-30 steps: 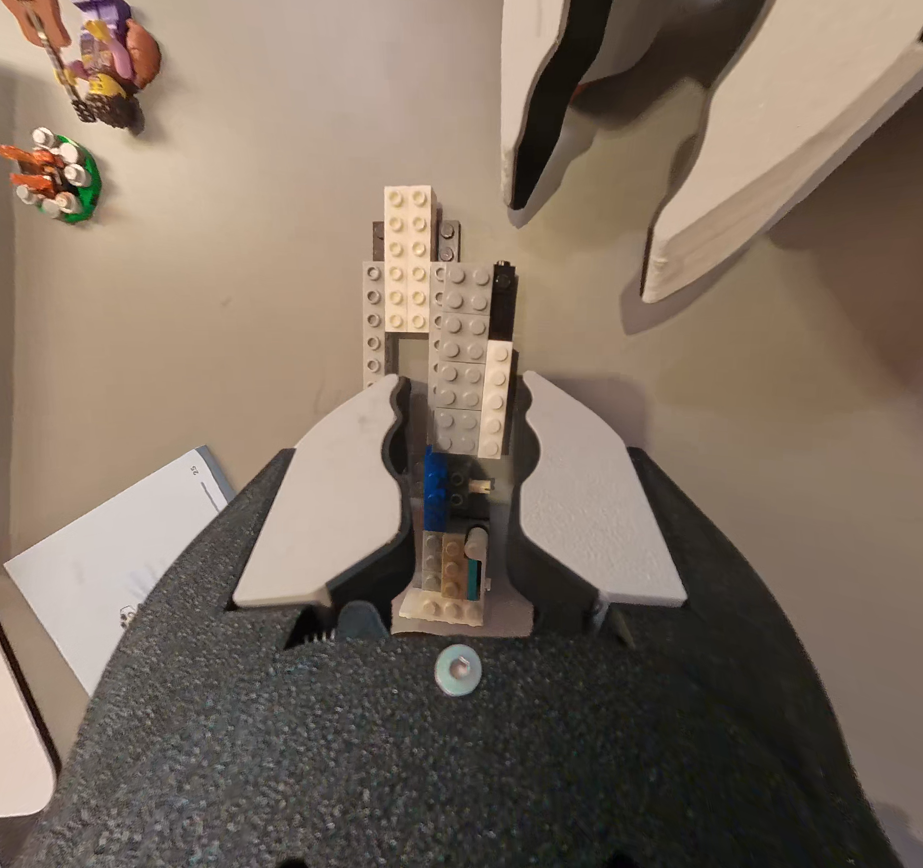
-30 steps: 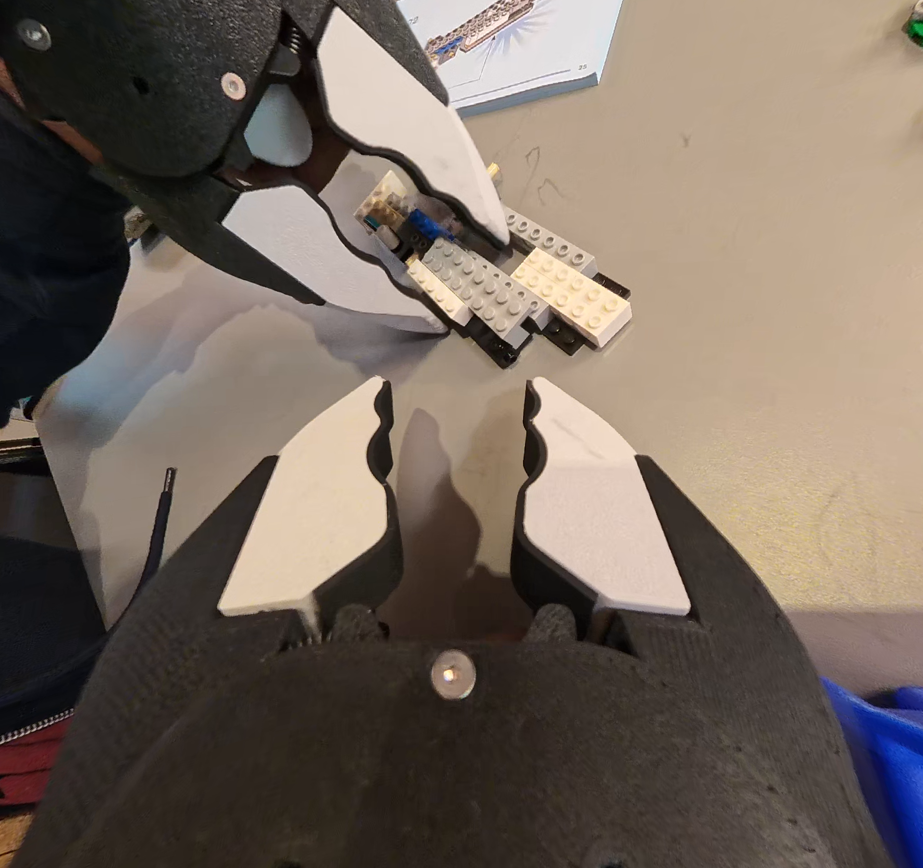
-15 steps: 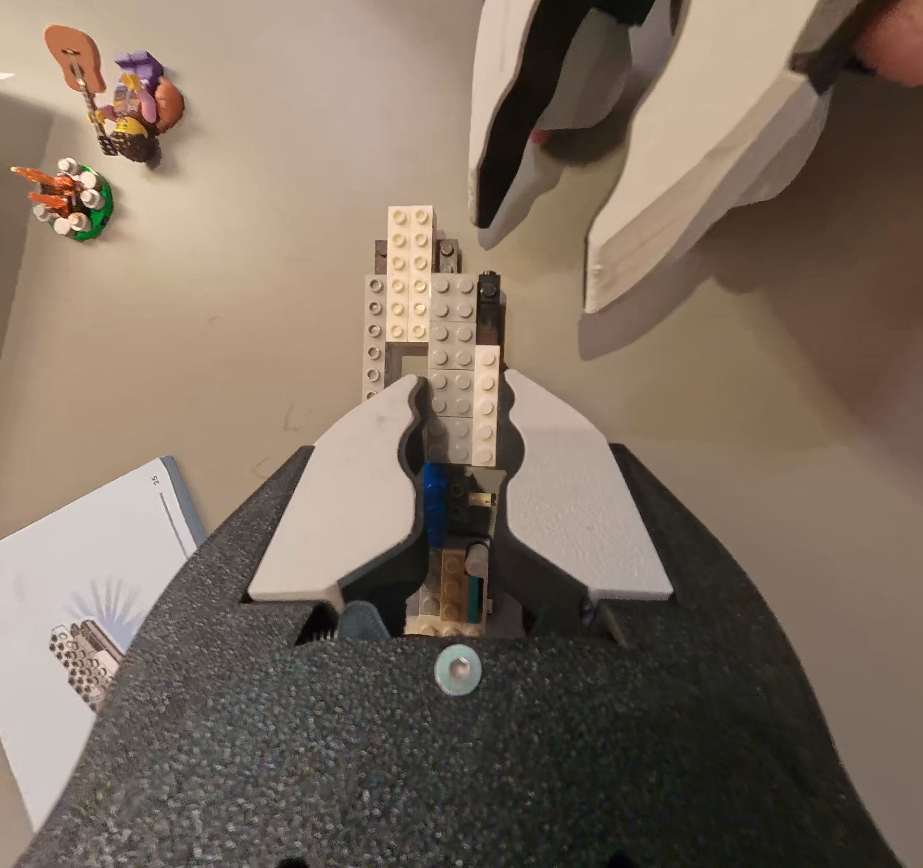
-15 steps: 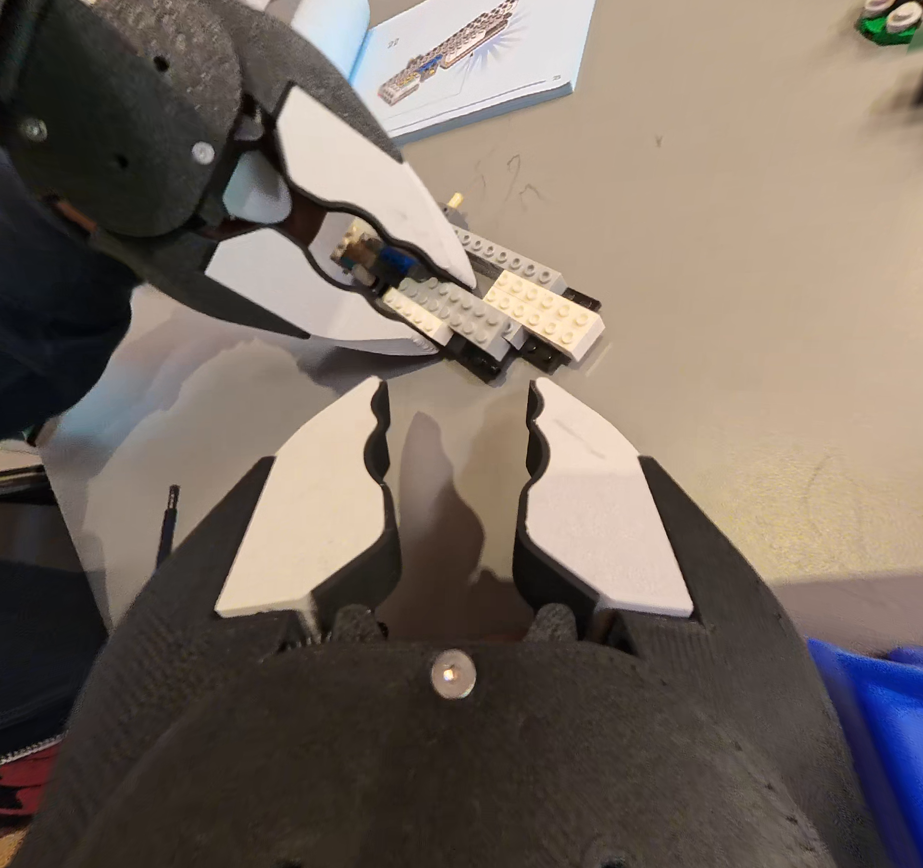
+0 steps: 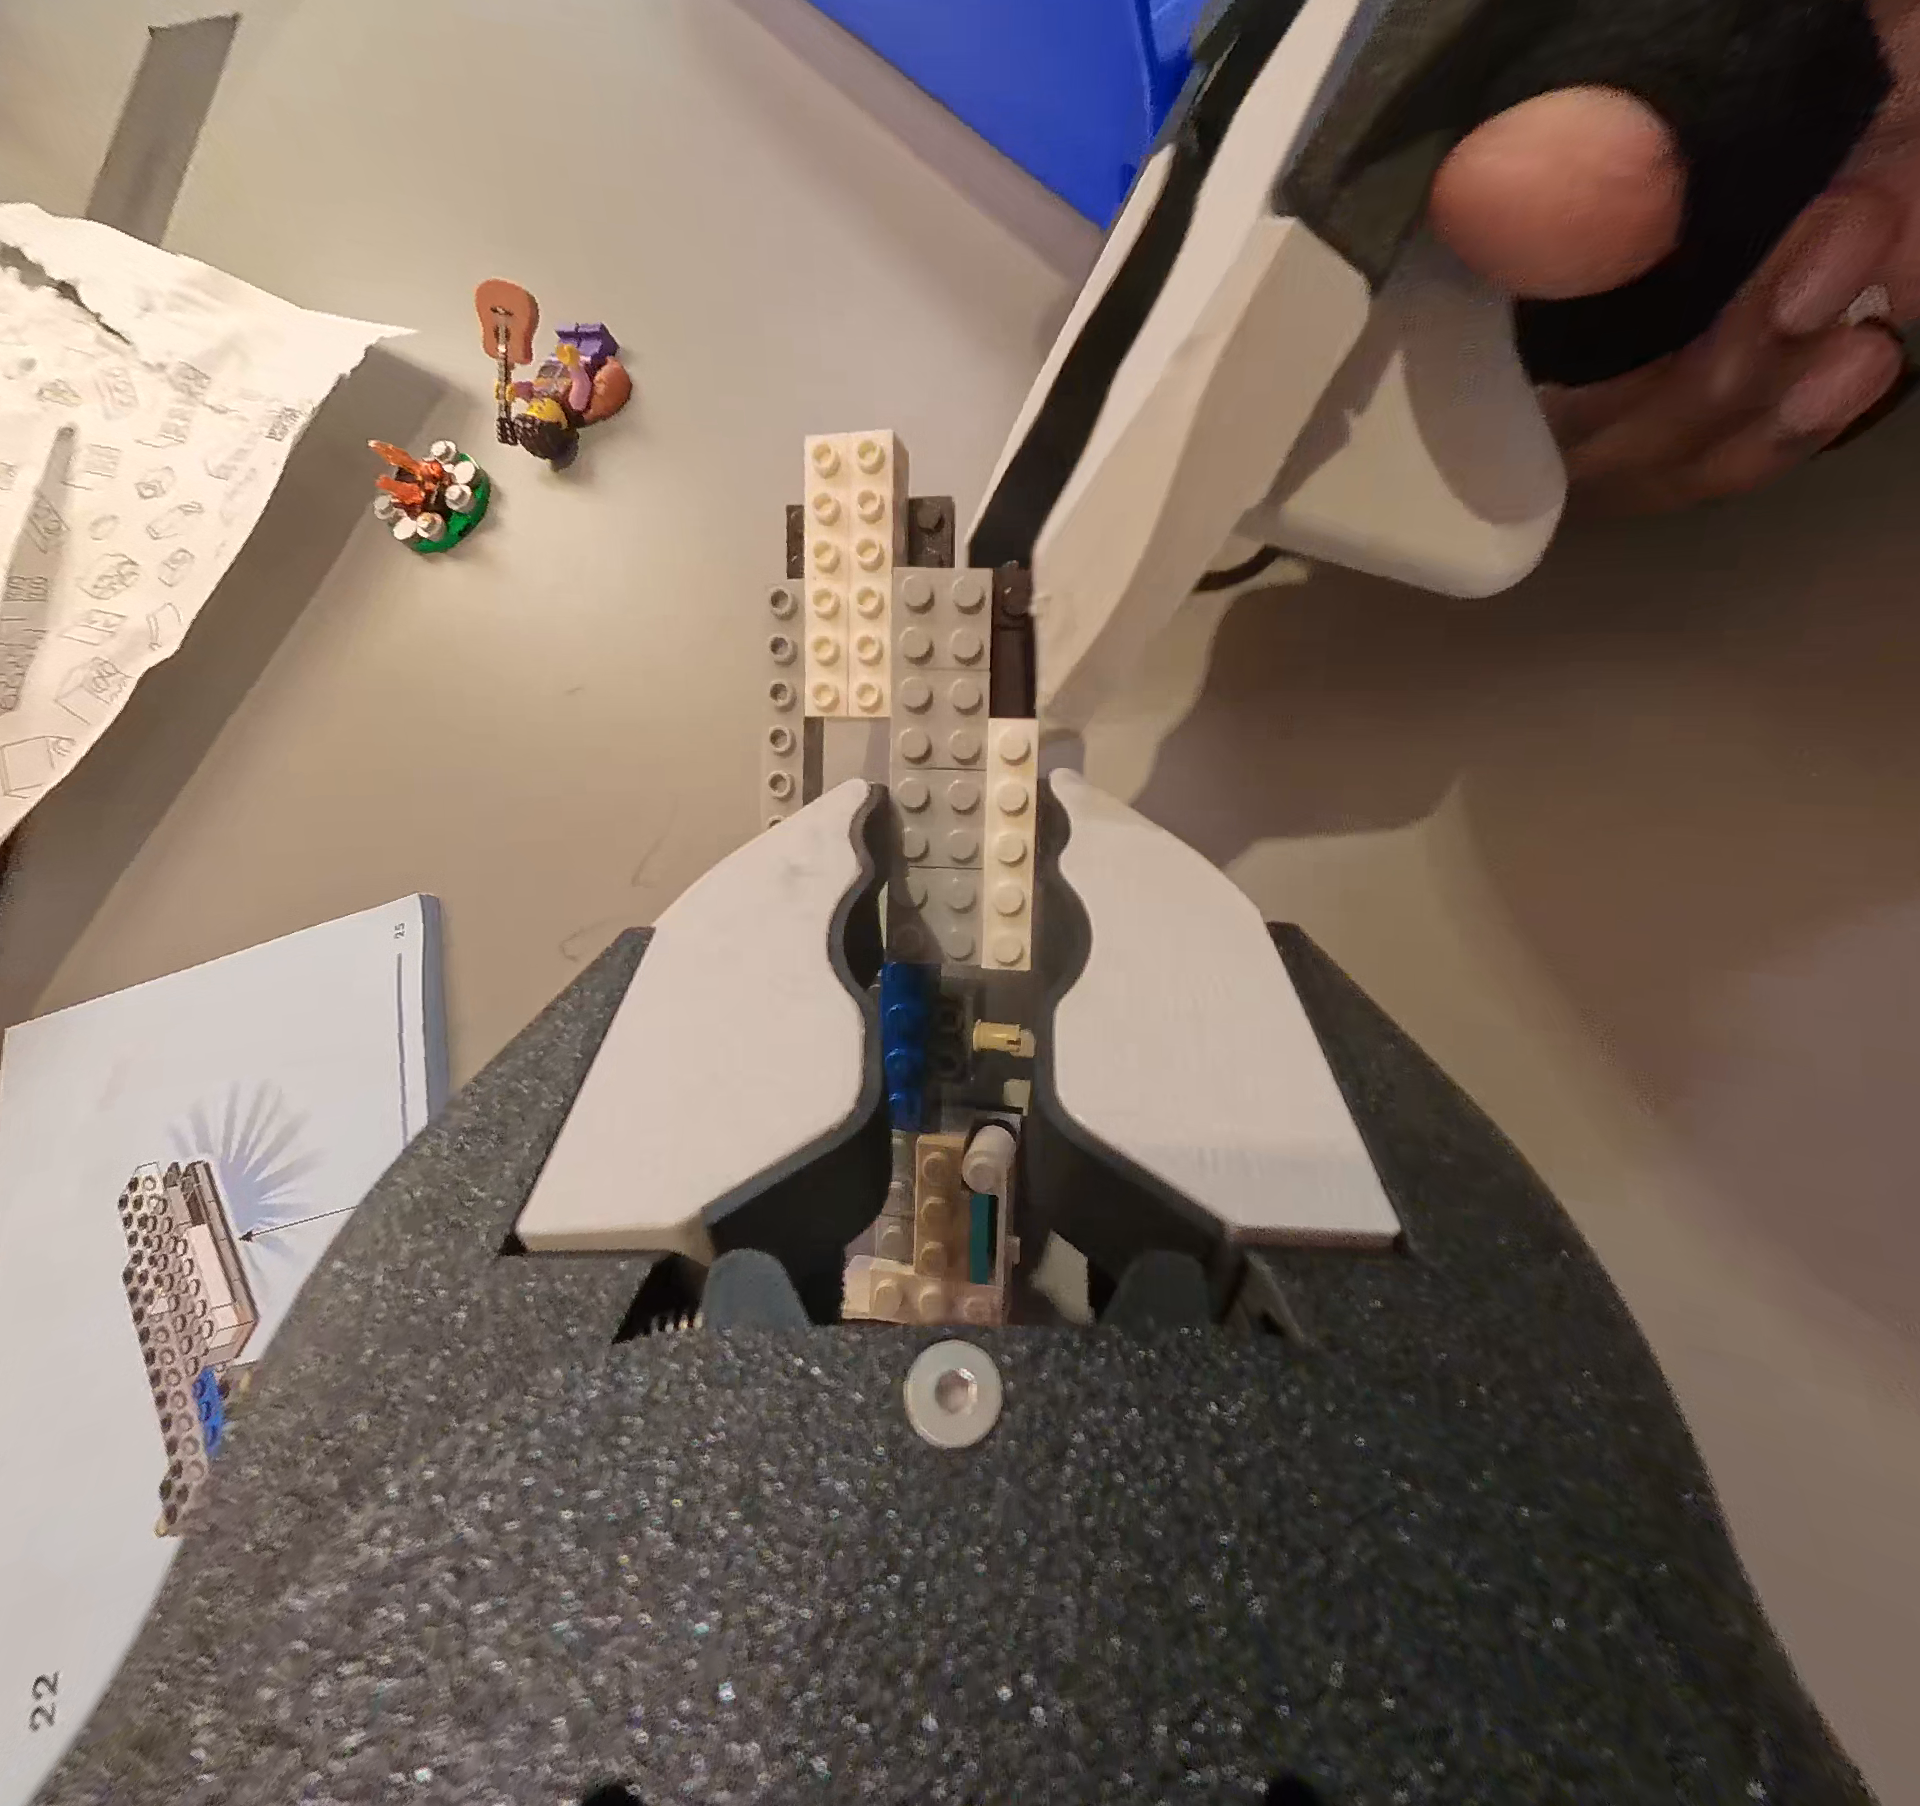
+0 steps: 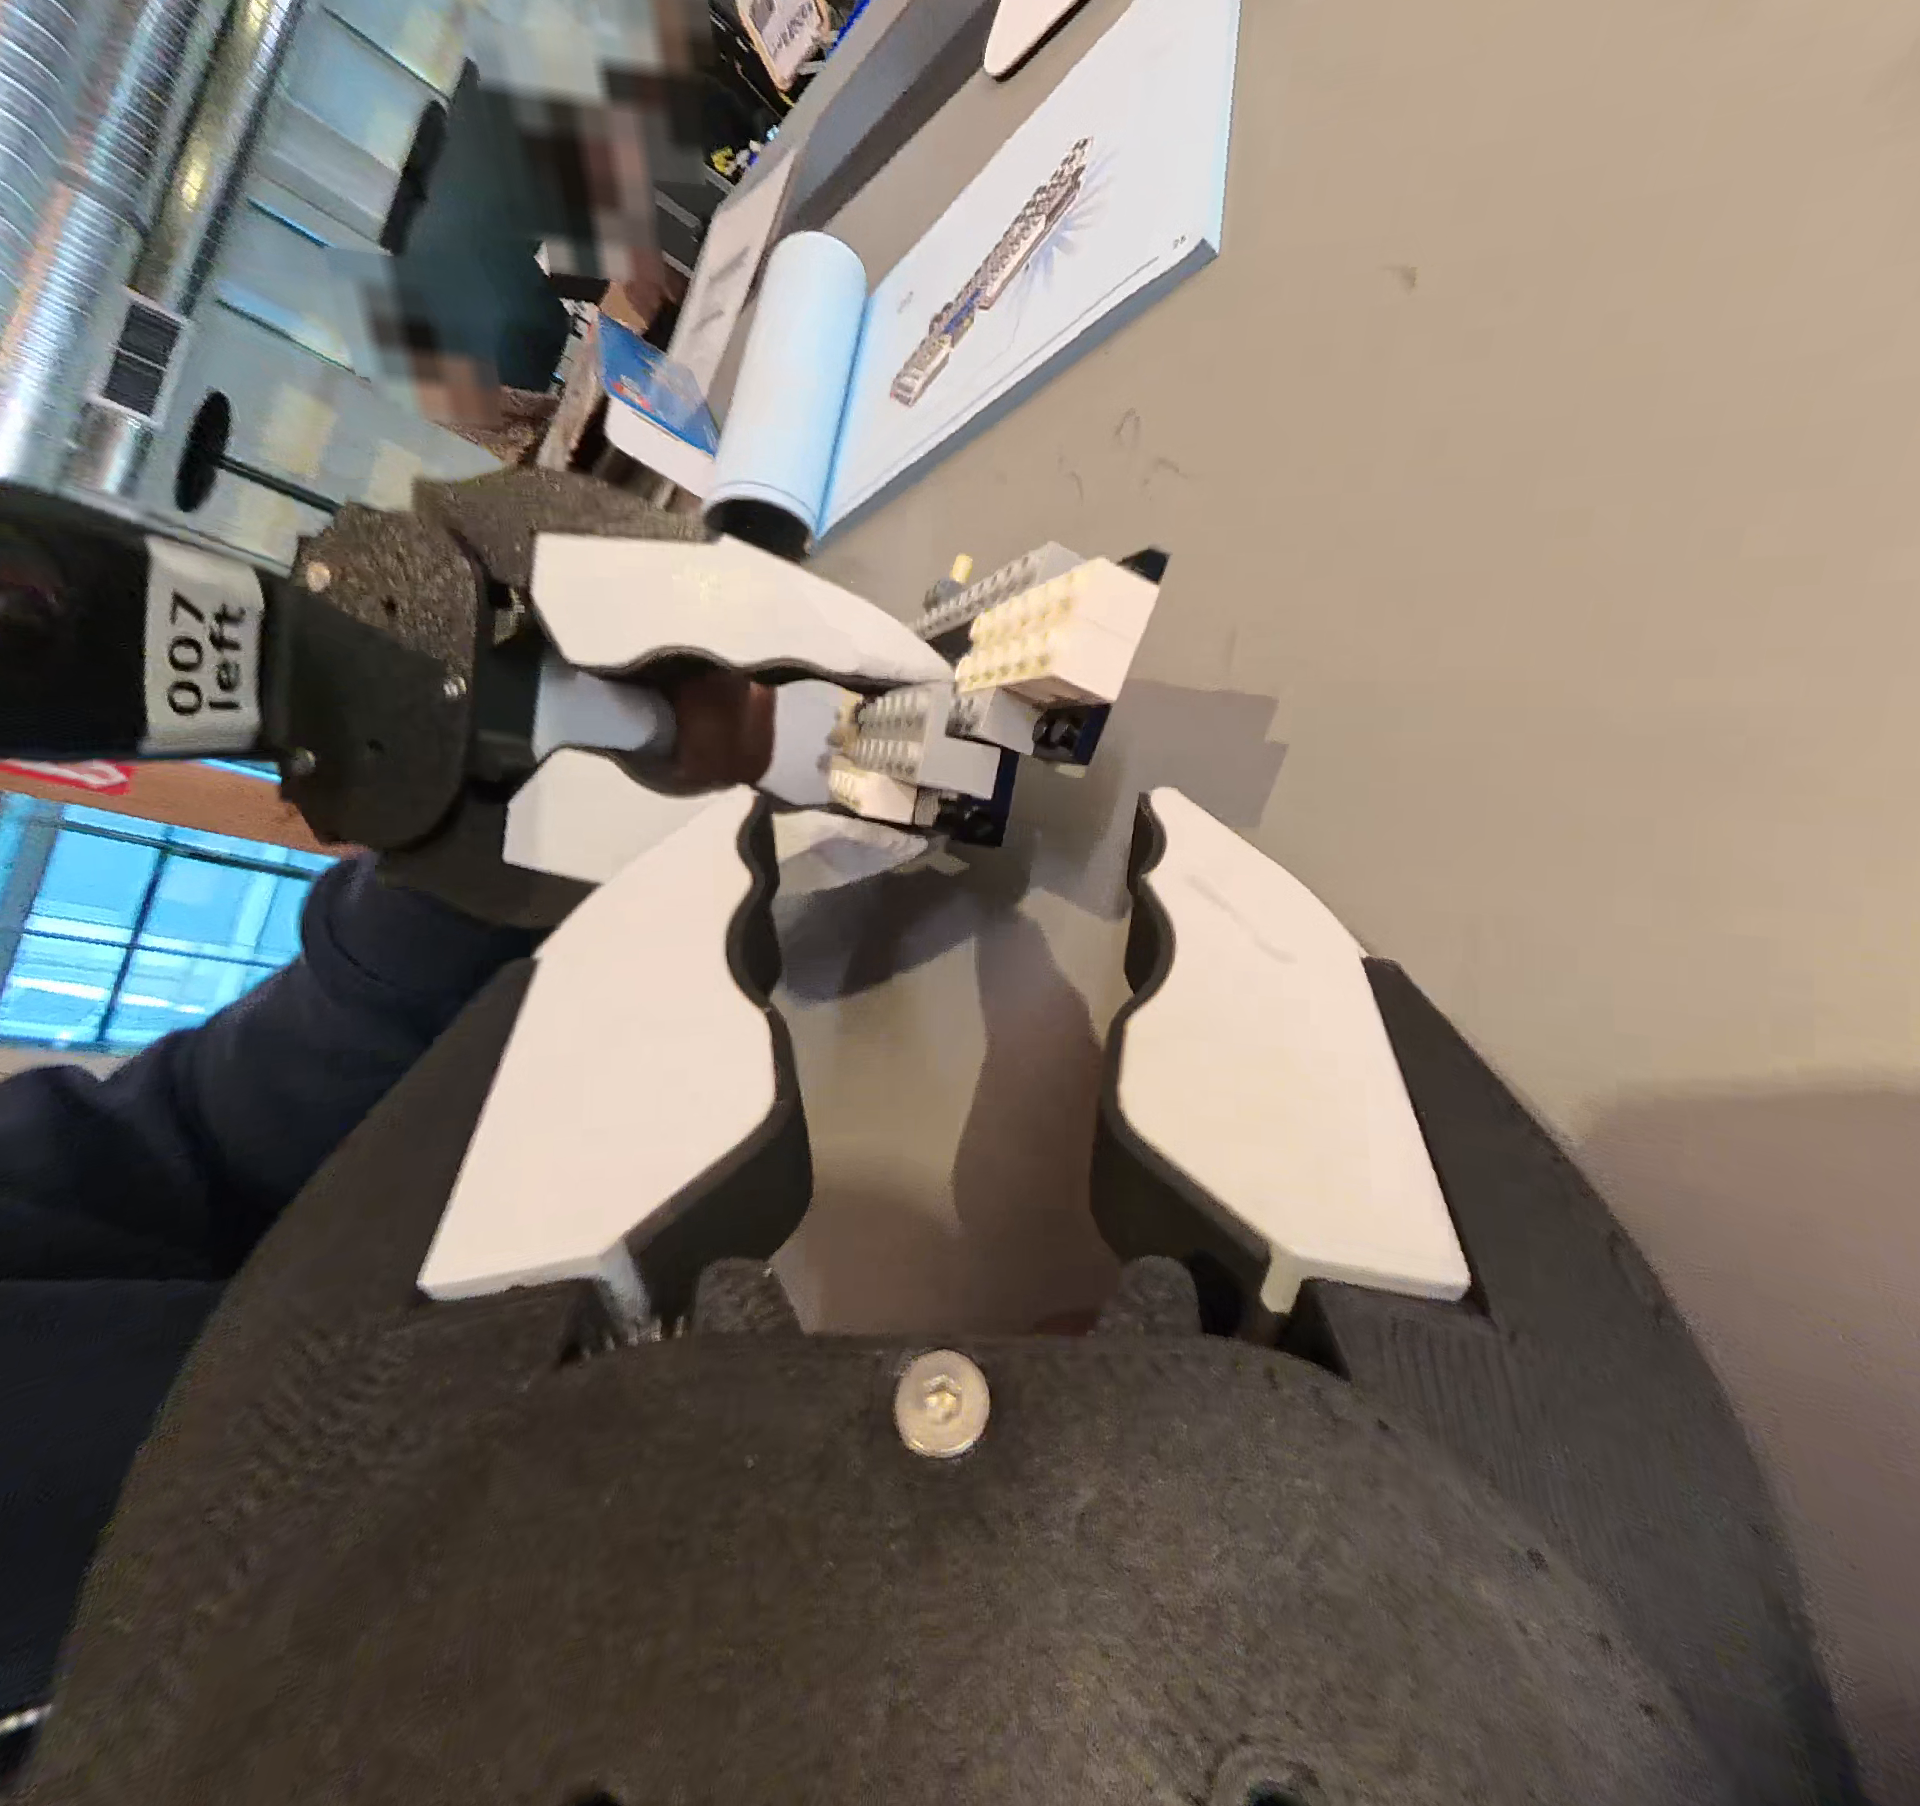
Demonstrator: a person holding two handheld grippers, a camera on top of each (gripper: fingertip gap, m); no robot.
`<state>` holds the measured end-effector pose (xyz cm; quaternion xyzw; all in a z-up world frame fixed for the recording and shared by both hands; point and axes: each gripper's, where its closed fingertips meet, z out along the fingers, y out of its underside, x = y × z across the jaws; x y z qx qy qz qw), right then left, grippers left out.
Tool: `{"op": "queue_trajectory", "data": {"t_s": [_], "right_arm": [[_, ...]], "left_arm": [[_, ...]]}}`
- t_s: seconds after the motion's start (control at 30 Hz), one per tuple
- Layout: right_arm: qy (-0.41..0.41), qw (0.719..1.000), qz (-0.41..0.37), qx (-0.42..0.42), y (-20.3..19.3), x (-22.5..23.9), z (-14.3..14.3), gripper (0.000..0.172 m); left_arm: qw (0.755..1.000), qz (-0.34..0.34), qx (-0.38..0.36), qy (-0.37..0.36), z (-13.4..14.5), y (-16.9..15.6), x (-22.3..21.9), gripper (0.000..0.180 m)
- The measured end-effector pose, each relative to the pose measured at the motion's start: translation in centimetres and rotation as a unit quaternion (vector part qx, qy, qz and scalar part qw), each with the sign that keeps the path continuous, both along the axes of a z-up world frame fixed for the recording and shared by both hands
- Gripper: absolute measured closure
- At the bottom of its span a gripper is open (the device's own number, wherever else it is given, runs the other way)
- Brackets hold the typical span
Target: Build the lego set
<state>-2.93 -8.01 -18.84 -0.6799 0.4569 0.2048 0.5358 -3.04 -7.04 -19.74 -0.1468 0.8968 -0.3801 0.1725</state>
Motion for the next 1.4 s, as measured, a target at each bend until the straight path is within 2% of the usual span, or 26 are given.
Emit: {"op": "queue_trajectory", "data": {"t_s": [0.1, 0.27, 0.37, 0.67, 0.83, 0.93, 1.07, 1.23, 1.33, 1.4], "right_arm": [[0.021, 0.999, -0.017, 0.026, 0.2, 0.5, 0.3, 0.110], [0.019, 0.999, -0.039, 0.011, 0.1, 1.3, -0.2, 0.131], [0.014, 0.999, -0.040, 0.003, 0.2, 1.2, -0.4, 0.139], [-0.013, 0.999, -0.035, 0.012, 0.3, 0.8, 0.1, 0.143], [-0.010, 1.000, -0.022, 0.010, 0.0, 0.5, 0.0, 0.143], [-0.012, 1.000, -0.011, 0.010, 0.0, 0.4, 0.1, 0.144], [-0.015, 1.000, 0.007, 0.010, 0.1, 0.1, 0.3, 0.145], [-0.017, 1.000, 0.012, 0.014, 0.2, -0.1, 0.6, 0.146], [-0.015, 1.000, 0.015, 0.016, 0.2, -0.3, 0.5, 0.146], [-0.011, 1.000, 0.017, 0.019, 0.1, -0.5, 0.4, 0.145]], "left_arm": [[1.000, 0.004, -0.007, -0.002, -0.1, -0.3, -0.5, 0.154], [1.000, 0.012, -0.020, 0.007, -0.1, -0.3, -0.6, 0.154], [1.000, 0.014, -0.012, 0.007, -0.3, -0.1, -0.7, 0.154], [1.000, 0.024, -0.016, 0.011, -0.1, 0.0, -0.9, 0.150], [0.997, 0.004, -0.076, 0.025, 2.5, 0.7, -0.9, 0.137], [0.994, -0.011, -0.082, 0.075, 2.8, 1.3, -0.1, 0.119], [0.973, -0.087, -0.070, 0.202, 1.5, 1.2, -0.6, 0.112], [0.938, -0.154, -0.051, 0.307, 0.9, 0.5, -1.4, 0.118], [0.934, -0.165, -0.025, 0.316, 0.0, 0.2, -1.5, 0.132], [0.932, -0.163, -0.024, 0.324, -0.1, 0.1, -1.6, 0.134]]}}
